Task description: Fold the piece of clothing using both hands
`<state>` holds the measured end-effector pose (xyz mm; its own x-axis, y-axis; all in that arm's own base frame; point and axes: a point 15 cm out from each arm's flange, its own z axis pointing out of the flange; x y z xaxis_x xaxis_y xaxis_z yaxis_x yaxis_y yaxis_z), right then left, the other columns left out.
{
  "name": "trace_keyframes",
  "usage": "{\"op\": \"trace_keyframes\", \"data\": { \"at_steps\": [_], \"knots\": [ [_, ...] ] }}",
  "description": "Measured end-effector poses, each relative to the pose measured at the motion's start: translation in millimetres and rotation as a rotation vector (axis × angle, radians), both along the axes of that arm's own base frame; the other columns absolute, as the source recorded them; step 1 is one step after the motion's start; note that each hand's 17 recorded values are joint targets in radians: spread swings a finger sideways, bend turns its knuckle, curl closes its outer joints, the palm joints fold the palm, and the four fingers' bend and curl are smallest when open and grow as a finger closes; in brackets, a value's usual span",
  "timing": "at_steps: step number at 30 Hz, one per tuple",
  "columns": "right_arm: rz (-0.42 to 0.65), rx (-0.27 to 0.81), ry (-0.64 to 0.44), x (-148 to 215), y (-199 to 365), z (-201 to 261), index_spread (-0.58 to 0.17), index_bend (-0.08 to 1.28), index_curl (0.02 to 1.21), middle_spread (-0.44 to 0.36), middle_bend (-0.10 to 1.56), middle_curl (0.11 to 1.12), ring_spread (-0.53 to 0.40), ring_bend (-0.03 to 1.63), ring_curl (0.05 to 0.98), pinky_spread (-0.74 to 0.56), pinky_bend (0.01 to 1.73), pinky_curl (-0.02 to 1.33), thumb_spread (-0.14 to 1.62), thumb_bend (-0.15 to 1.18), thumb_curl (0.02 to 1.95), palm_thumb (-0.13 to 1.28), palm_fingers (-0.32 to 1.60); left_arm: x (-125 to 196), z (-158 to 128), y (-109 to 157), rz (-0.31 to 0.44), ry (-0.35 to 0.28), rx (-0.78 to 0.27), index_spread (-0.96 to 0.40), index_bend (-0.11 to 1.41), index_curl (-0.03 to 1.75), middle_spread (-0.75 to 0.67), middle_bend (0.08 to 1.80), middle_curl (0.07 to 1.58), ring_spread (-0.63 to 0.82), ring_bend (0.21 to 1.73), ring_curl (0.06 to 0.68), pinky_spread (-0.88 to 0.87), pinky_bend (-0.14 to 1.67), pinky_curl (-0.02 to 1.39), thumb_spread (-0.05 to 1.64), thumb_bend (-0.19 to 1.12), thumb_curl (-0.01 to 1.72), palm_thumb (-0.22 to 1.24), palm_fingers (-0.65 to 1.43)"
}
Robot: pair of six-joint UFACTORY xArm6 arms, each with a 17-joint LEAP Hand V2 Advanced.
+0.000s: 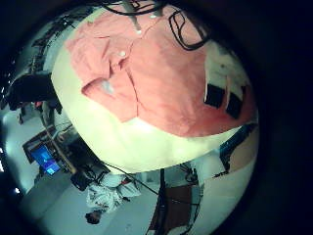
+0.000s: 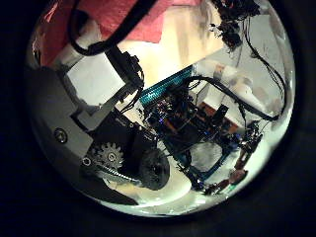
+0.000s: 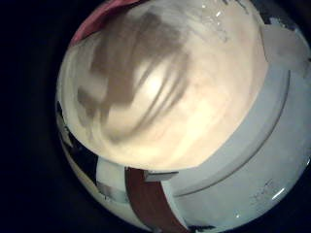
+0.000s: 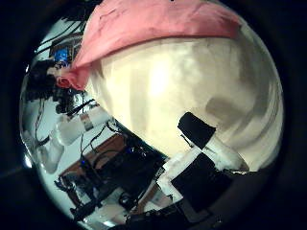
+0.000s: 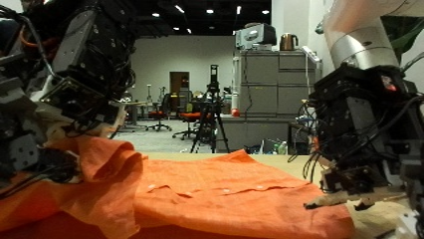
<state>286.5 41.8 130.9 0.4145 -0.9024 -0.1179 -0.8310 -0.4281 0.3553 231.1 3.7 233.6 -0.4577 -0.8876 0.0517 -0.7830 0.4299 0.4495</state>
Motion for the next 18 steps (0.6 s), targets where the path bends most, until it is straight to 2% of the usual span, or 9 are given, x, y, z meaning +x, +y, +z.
{"op": "trace_keyframes", "data": {
  "at_steps": [11, 18],
  "knots": [
    [0.043, 0.017, -0.175, 37.7, 34.3, -6.8, -0.247, 0.17, 0.31, 0.006, 0.21, 0.35, 0.042, 0.36, 0.283, 0.24, 0.19, 0.30, 0.99, -0.02, 0.35, 0.74, 0.32, 4.3, 34.8, 0.0, 0.000, 0.000, -0.016, -0.68, 0.25, 1.32, -0.53, 0.97, 1.03, -0.45, 1.31, 0.546, -0.75, 0.76, 0.62, 0.98, -0.01, 0.71, 0.83, 0.95],
    [0.025, 0.019, -0.213, 49.9, 39.7, -15.4, -0.265, 0.20, 0.33, -0.048, 0.28, 0.38, -0.048, 0.42, 0.290, 0.15, 0.17, 0.27, 0.97, -0.02, 0.36, 0.75, 0.47, 7.2, 59.4, 0.3, 0.004, -0.003, -0.034, -0.68, 0.23, 1.35, -0.54, 0.95, 1.03, -0.45, 1.30, 0.540, -0.76, 0.73, 0.62, 0.98, -0.02, 0.71, 0.83, 0.96]
  ]
}}
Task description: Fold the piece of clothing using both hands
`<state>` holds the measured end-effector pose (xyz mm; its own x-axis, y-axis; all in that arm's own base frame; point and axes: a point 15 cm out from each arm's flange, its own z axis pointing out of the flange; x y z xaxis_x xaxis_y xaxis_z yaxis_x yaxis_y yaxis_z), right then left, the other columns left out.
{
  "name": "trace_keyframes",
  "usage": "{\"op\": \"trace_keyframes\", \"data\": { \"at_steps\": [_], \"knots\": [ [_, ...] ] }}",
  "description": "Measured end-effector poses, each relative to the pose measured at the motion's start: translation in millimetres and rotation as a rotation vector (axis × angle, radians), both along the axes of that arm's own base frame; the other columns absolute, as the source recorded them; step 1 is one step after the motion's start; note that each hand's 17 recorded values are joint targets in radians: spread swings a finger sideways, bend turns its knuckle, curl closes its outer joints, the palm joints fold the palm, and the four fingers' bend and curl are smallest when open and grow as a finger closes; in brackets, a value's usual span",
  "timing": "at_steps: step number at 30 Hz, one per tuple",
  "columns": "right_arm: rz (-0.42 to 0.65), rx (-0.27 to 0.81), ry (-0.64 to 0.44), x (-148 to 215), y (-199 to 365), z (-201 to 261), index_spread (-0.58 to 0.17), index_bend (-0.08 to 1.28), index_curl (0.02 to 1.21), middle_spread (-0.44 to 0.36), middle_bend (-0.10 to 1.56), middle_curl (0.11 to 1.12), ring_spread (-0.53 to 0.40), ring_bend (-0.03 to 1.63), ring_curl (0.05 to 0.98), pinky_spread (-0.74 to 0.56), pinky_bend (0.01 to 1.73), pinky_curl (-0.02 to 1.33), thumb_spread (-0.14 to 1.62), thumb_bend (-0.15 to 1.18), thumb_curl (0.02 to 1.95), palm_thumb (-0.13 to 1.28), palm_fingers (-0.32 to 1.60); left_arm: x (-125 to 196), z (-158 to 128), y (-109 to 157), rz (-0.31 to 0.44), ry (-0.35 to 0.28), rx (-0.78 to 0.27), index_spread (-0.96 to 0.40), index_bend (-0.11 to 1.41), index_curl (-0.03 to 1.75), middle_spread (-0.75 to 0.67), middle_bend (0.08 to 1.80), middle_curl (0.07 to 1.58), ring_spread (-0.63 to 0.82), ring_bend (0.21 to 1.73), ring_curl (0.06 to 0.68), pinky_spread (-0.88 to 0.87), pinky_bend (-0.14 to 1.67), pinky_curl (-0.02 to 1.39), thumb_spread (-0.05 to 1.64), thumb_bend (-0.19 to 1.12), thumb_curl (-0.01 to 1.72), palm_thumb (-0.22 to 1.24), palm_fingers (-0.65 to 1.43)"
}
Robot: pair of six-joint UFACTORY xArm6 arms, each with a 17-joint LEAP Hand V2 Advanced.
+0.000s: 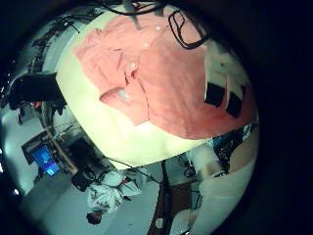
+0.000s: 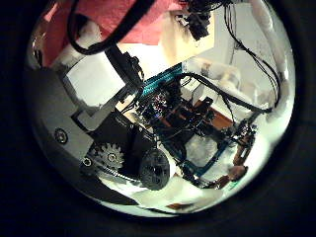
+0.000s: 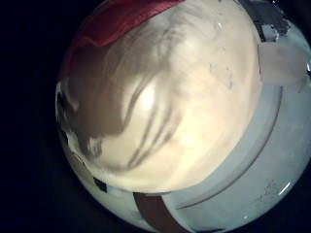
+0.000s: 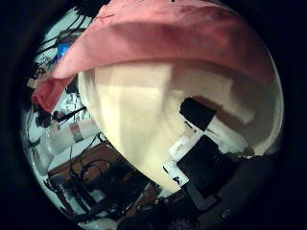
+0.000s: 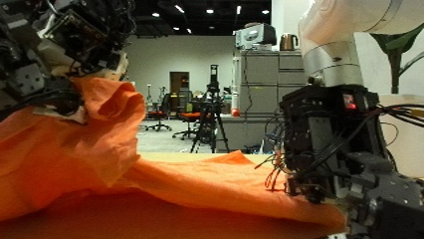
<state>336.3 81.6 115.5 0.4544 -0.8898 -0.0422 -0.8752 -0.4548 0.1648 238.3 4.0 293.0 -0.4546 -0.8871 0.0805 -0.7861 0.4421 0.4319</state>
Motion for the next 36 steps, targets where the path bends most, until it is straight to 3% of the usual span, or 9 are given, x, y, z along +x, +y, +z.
{"op": "trace_keyframes", "data": {
  "at_steps": [2, 5, 7, 10, 15, 22, 29, 36],
  "knots": [
    [-0.012, 0.005, -0.029, 7.1, 2.5, 1.1, -0.284, 0.22, 0.35, -0.085, 0.34, 0.41, -0.113, 0.48, 0.304, 0.06, 0.18, 0.25, 0.97, -0.01, 0.36, 0.78, 0.62, 0.6, 2.6, 2.2, -0.003, -0.001, 0.004, -0.68, 0.22, 1.36, -0.54, 0.95, 1.04, -0.45, 1.30, 0.539, -0.77, 0.72, 0.62, 0.98, -0.02, 0.71, 0.83, 0.96],
    [-0.039, 0.011, -0.072, 16.4, 4.3, 7.0, -0.333, 0.22, 0.35, -0.169, 0.41, 0.43, -0.223, 0.62, 0.324, -0.20, 0.32, 0.25, 0.98, -0.01, 0.37, 0.83, 1.06, 1.0, 4.3, 9.5, 0.009, -0.001, 0.009, -0.68, 0.20, 1.37, -0.54, 0.94, 1.04, -0.45, 1.30, 0.538, -0.77, 0.71, 0.62, 0.99, -0.02, 0.71, 0.83, 0.96],
    [-0.041, 0.012, -0.075, 16.9, 3.4, 9.1, -0.352, 0.28, 0.41, -0.206, 0.50, 0.49, -0.262, 0.73, 0.397, -0.34, 0.43, 0.31, 1.01, -0.01, 0.37, 0.84, 1.23, 2.2, 3.7, 12.6, 0.013, 0.001, 0.012, -0.68, 0.20, 1.38, -0.54, 0.94, 1.04, -0.45, 1.29, 0.537, -0.78, 0.70, 0.62, 0.99, -0.01, 0.71, 0.83, 0.96],
    [-0.047, 0.017, -0.097, 17.3, 0.8, 24.1, -0.361, 0.46, 0.51, -0.209, 0.68, 0.57, -0.277, 0.84, 0.465, -0.43, 0.59, 0.38, 1.11, -0.01, 0.34, 0.82, 1.41, 1.1, 1.4, 19.4, 0.014, 0.011, 0.021, -0.67, 0.19, 1.38, -0.55, 0.93, 1.04, -0.45, 1.29, 0.536, -0.78, 0.69, 0.62, 0.99, -0.01, 0.71, 0.83, 0.96],
    [-0.051, 0.002, -0.042, -14.8, -7.2, 41.1, -0.363, 0.71, 0.64, -0.200, 0.91, 0.68, -0.273, 1.02, 0.551, -0.44, 0.86, 0.51, 1.30, 0.02, 0.33, 0.86, 1.34, 0.0, 0.5, 27.1, 0.006, 0.034, 0.015, -0.66, 0.19, 1.40, -0.55, 0.92, 1.05, -0.45, 1.28, 0.537, -0.78, 0.69, 0.63, 0.99, -0.02, 0.71, 0.83, 0.96],
    [-0.060, -0.027, 0.059, -55.9, -23.9, 77.7, -0.345, 0.90, 0.77, -0.195, 1.10, 0.78, -0.265, 1.20, 0.649, -0.39, 1.10, 0.66, 1.42, 0.07, 0.36, 0.97, 1.18, -4.3, 5.7, 31.1, -0.026, 0.071, -0.012, -0.65, 0.19, 1.41, -0.56, 0.92, 1.05, -0.45, 1.28, 0.537, -0.78, 0.66, 0.63, 0.99, -0.02, 0.71, 0.83, 0.96],
    [-0.070, -0.032, 0.051, -40.1, -27.2, 136.5, -0.328, 0.98, 0.84, -0.190, 1.18, 0.82, -0.257, 1.28, 0.704, -0.34, 1.19, 0.75, 1.44, 0.08, 0.38, 1.02, 1.09, 2.7, 10.8, 28.4, -0.033, 0.084, -0.043, -0.63, 0.18, 1.42, -0.56, 0.92, 1.06, -0.45, 1.27, 0.538, -0.79, 0.65, 0.64, 0.99, -0.02, 0.70, 0.83, 0.97],
    [-0.081, -0.028, 0.050, -19.2, -21.9, 175.8, -0.315, 1.00, 0.87, -0.186, 1.21, 0.84, -0.255, 1.30, 0.730, -0.31, 1.19, 0.81, 1.44, 0.07, 0.41, 1.04, 1.06, 16.7, 33.7, 35.0, -0.025, 0.143, -0.076, -0.63, 0.17, 1.42, -0.57, 0.89, 1.05, -0.45, 1.26, 0.535, -0.81, 0.71, 0.66, 0.99, -0.02, 0.70, 0.82, 1.01]
  ]
}}
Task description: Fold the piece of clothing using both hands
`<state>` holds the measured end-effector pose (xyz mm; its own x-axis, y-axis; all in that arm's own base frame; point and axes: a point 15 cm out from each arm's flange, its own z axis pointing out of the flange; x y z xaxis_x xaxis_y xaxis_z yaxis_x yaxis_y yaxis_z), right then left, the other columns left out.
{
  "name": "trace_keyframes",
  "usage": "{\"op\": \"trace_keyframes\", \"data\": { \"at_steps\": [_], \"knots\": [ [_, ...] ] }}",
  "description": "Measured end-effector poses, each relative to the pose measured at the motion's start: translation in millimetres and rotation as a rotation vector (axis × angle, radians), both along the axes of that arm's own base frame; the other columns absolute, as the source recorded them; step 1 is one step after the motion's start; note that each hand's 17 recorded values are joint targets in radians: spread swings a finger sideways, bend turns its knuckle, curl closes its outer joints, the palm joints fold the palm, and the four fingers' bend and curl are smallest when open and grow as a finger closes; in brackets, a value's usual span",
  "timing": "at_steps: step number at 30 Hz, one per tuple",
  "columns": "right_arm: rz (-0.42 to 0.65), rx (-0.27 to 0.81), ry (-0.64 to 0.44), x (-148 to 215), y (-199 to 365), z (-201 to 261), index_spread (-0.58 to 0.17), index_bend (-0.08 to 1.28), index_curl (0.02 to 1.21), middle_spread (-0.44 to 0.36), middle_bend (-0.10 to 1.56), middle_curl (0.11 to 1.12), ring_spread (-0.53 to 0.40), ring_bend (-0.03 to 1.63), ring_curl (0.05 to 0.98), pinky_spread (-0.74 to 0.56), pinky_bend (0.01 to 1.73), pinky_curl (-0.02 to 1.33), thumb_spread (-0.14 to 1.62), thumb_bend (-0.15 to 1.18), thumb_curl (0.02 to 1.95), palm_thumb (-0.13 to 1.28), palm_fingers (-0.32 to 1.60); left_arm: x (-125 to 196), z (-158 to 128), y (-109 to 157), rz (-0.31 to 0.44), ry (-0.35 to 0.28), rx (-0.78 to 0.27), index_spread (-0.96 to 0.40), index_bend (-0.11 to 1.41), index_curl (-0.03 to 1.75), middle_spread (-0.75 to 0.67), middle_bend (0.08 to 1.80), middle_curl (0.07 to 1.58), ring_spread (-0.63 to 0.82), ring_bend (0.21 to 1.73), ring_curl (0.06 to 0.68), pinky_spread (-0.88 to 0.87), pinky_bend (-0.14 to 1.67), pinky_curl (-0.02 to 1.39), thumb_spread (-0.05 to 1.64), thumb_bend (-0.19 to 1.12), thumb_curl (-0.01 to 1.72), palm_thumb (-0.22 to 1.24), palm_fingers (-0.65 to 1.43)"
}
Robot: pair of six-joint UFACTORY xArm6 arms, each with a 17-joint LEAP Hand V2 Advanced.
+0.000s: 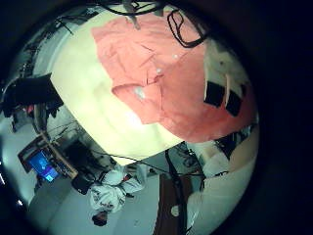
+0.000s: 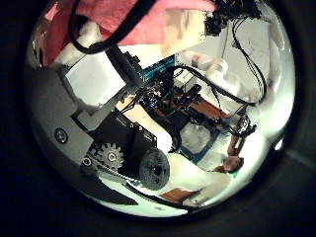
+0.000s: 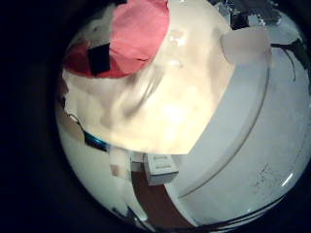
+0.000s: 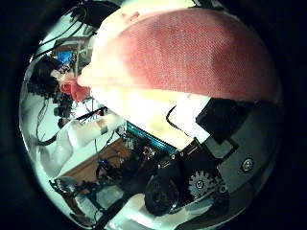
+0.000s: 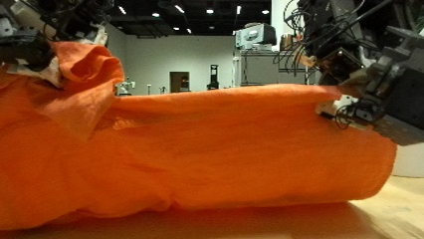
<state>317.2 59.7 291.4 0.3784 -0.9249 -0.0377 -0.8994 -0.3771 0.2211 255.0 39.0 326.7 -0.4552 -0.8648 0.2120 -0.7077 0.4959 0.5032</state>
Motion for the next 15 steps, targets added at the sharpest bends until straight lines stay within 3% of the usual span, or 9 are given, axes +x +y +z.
{"op": "trace_keyframes", "data": {
  "at_steps": [7, 15],
  "knots": [
    [-0.017, -0.006, 0.023, 57.8, 13.3, 5.1, -0.310, 1.00, 0.89, -0.184, 1.22, 0.85, -0.256, 1.31, 0.748, -0.30, 1.17, 0.85, 1.44, 0.05, 0.43, 1.04, 1.05, 63.9, 7.3, 12.8, 0.047, -0.029, -0.019, -0.62, 0.17, 1.42, -0.58, 0.89, 1.06, -0.46, 1.26, 0.541, -0.80, 0.73, 0.68, 0.99, -0.02, 0.70, 0.82, 1.00],
    [-0.036, -0.022, 0.081, 111.8, 23.2, -15.3, -0.313, 1.01, 0.91, -0.187, 1.22, 0.87, -0.260, 1.31, 0.767, -0.30, 1.14, 0.90, 1.47, 0.03, 0.44, 1.02, 1.00, 132.4, -19.3, 17.3, 0.111, -0.013, -0.027, -0.61, 0.18, 1.42, -0.58, 0.90, 1.07, -0.46, 1.27, 0.550, -0.79, 0.73, 0.69, 0.99, -0.01, 0.70, 0.83, 0.98]
  ]
}}
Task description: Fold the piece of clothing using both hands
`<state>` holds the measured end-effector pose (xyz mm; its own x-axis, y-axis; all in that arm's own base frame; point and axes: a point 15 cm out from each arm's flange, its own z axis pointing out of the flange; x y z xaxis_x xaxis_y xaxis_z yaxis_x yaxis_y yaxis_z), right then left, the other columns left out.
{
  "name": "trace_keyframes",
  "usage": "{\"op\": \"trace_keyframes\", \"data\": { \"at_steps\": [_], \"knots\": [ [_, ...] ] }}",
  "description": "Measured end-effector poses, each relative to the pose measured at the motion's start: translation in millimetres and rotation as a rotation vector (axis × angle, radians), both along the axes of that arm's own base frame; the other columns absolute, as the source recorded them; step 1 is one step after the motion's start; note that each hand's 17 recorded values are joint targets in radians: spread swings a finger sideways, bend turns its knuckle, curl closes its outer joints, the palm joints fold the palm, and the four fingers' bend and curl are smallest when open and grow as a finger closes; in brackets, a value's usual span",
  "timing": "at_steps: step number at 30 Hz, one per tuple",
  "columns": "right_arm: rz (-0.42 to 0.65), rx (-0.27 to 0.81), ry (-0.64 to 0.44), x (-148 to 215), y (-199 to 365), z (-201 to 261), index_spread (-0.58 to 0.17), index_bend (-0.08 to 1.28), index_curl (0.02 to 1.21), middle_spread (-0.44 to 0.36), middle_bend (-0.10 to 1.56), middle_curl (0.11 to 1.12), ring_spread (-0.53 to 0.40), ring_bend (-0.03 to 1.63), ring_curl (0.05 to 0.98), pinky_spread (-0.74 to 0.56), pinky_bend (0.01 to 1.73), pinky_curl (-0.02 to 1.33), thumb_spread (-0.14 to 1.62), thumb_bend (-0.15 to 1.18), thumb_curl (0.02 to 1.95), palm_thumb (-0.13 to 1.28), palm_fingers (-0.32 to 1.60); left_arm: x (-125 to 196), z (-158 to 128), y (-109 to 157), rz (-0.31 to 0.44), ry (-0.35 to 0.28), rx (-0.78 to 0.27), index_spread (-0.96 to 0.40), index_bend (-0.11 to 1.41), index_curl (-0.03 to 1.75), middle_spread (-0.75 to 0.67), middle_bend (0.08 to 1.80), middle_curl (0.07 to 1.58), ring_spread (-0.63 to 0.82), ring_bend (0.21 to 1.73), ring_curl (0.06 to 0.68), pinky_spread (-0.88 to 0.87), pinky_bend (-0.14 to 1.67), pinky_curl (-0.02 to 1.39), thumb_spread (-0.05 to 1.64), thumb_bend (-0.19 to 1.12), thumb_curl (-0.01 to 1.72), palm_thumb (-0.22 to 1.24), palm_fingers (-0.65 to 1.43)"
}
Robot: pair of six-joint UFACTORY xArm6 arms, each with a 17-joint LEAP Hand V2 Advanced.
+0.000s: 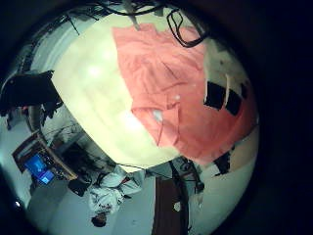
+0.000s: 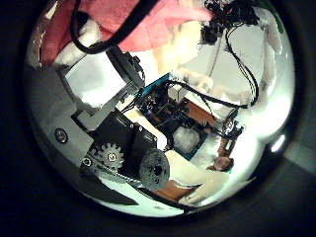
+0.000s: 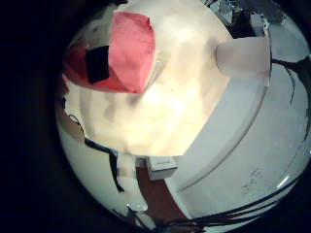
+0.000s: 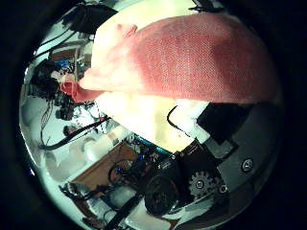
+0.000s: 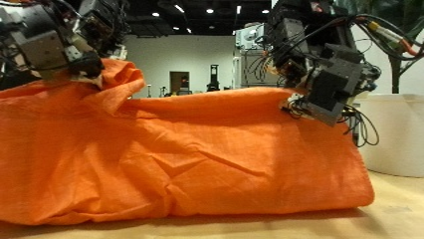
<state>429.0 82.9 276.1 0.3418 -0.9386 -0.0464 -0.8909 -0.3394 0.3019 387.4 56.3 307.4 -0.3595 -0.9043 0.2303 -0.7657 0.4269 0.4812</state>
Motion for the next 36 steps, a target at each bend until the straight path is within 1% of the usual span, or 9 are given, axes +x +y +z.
{"op": "trace_keyframes", "data": {
  "at_steps": [9, 14, 18, 21, 24, 25, 29, 31, 36],
  "knots": [
    [-0.039, -0.022, 0.010, 56.7, 8.3, -34.9, -0.321, 1.01, 0.94, -0.194, 1.23, 0.90, -0.267, 1.33, 0.792, -0.31, 1.12, 0.96, 1.51, -0.01, 0.43, 0.96, 0.91, 61.2, -47.2, 14.9, 0.081, -0.035, 0.029, -0.59, 0.19, 1.43, -0.59, 0.89, 1.09, -0.45, 1.29, 0.563, -0.78, 0.72, 0.72, 1.00, -0.01, 0.70, 0.85, 0.94],
    [-0.055, -0.071, 0.052, 72.1, 10.5, -77.8, -0.331, 1.00, 0.95, -0.205, 1.23, 0.91, -0.270, 1.35, 0.802, -0.33, 1.10, 1.00, 1.54, -0.01, 0.41, 0.90, 0.82, 91.5, -68.4, 19.3, 0.088, -0.120, 0.069, -0.59, 0.20, 1.44, -0.59, 0.89, 1.11, -0.45, 1.31, 0.573, -0.77, 0.70, 0.73, 0.99, -0.03, 0.69, 0.82, 0.89],
    [-0.082, -0.074, -0.011, 93.4, 11.9, -93.2, -0.340, 0.97, 0.95, -0.207, 1.23, 0.91, -0.277, 1.36, 0.804, -0.34, 1.10, 1.03, 1.56, 0.00, 0.40, 0.88, 0.79, 105.0, -78.9, 17.8, 0.125, -0.155, 0.104, -0.58, 0.19, 1.43, -0.59, 0.87, 1.12, -0.45, 1.31, 0.581, -0.76, 0.66, 0.74, 1.01, -0.03, 0.66, 0.76, 0.77],
    [-0.121, -0.068, -0.065, 113.4, 6.9, -107.9, -0.331, 0.82, 0.90, -0.198, 1.22, 0.89, -0.274, 1.38, 0.801, -0.35, 1.11, 1.04, 1.57, 0.00, 0.39, 0.87, 0.74, 111.6, -91.1, 18.5, 0.179, -0.163, 0.134, -0.55, 0.15, 1.37, -0.57, 0.82, 1.11, -0.44, 1.28, 0.597, -0.70, 0.59, 0.76, 1.04, -0.03, 0.63, 0.72, 0.52],
    [-0.153, -0.058, -0.123, 132.6, 3.4, -118.1, -0.326, 0.50, 0.82, -0.187, 1.16, 0.86, -0.276, 1.43, 0.783, -0.39, 1.16, 1.02, 1.57, 0.00, 0.38, 0.87, 0.60, 122.8, -100.2, 19.1, 0.220, -0.195, 0.143, -0.50, 0.11, 1.29, -0.54, 0.74, 1.07, -0.42, 1.28, 0.587, -0.66, 0.60, 0.77, 1.07, -0.02, 0.61, 0.71, 0.40],
    [-0.162, -0.052, -0.144, 139.3, 1.6, -120.4, -0.330, 0.43, 0.80, -0.183, 1.13, 0.84, -0.276, 1.42, 0.771, -0.40, 1.17, 1.01, 1.57, 0.00, 0.38, 0.87, 0.57, 127.7, -102.9, 19.8, 0.231, -0.210, 0.143, -0.46, 0.08, 1.25, -0.51, 0.69, 1.06, -0.40, 1.25, 0.594, -0.62, 0.61, 0.79, 1.08, -0.02, 0.60, 0.70, 0.26],
    [-0.191, -0.029, -0.214, 160.8, -6.1, -123.6, -0.342, 0.31, 0.72, -0.158, 0.91, 0.77, -0.275, 1.35, 0.723, -0.47, 1.09, 0.94, 1.58, 0.00, 0.37, 0.84, 0.33, 145.3, -113.1, 21.6, 0.303, -0.265, 0.130, -0.28, 0.11, 1.08, -0.34, 0.47, 0.95, -0.25, 1.09, 0.542, -0.45, 0.63, 0.81, 1.11, -0.02, 0.57, 0.68, -0.02],
    [-0.204, -0.022, -0.237, 168.0, -11.9, -123.0, -0.356, 0.41, 0.72, -0.136, 0.75, 0.70, -0.211, 1.15, 0.673, -0.35, 0.89, 0.92, 1.57, -0.02, 0.35, 0.79, -0.01, 151.0, -116.2, 24.7, 0.332, -0.283, 0.128, -0.18, 0.12, 1.00, -0.23, 0.39, 0.87, -0.14, 0.98, 0.488, -0.33, 0.58, 0.79, 1.12, -0.02, 0.56, 0.68, -0.10],
    [-0.232, -0.019, -0.242, 171.2, -30.8, -122.2, -0.394, 0.36, 0.58, -0.008, 0.49, 0.54, 0.050, 0.71, 0.472, 0.07, 0.72, 0.78, 1.51, -0.04, 0.29, 0.60, -0.16, 168.8, -114.1, 30.9, 0.377, -0.354, 0.109, 0.02, 0.12, 0.80, 0.03, 0.26, 0.72, 0.09, 0.82, 0.403, -0.02, 0.47, 0.71, 1.15, -0.02, 0.53, 0.67, -0.10]
  ]
}}
